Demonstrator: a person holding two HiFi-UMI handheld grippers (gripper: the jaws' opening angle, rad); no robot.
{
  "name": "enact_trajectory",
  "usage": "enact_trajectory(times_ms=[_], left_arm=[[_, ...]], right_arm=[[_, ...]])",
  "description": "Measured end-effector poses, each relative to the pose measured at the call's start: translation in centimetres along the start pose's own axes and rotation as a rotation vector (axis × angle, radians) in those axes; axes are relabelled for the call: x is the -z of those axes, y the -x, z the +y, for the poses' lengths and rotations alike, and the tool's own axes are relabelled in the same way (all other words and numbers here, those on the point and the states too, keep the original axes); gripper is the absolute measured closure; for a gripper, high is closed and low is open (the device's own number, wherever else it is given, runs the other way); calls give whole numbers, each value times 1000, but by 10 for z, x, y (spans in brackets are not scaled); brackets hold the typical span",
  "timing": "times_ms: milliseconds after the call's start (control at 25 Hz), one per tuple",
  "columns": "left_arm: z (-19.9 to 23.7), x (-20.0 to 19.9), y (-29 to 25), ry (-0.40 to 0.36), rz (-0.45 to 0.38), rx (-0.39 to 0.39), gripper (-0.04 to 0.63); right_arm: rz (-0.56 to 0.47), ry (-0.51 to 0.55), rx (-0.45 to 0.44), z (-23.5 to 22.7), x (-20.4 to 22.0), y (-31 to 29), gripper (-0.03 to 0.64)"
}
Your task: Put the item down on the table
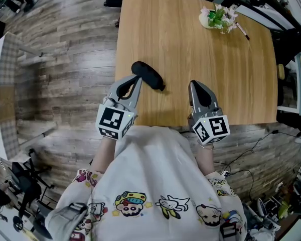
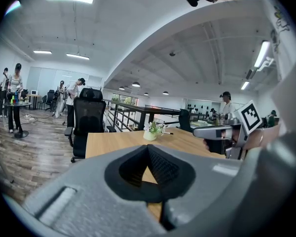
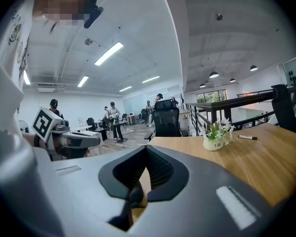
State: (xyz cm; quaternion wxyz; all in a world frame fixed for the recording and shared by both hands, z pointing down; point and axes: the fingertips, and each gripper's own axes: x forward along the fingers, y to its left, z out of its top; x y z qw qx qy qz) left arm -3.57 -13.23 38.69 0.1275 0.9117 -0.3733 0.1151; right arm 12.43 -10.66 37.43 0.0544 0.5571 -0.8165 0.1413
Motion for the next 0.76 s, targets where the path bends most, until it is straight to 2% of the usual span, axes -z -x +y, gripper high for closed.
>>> enact_trajectory(times_ms=[760], left_arm=[[3, 0, 5, 0, -2, -8, 597]], right_arm=[[7, -16, -3, 3, 4, 1, 607]])
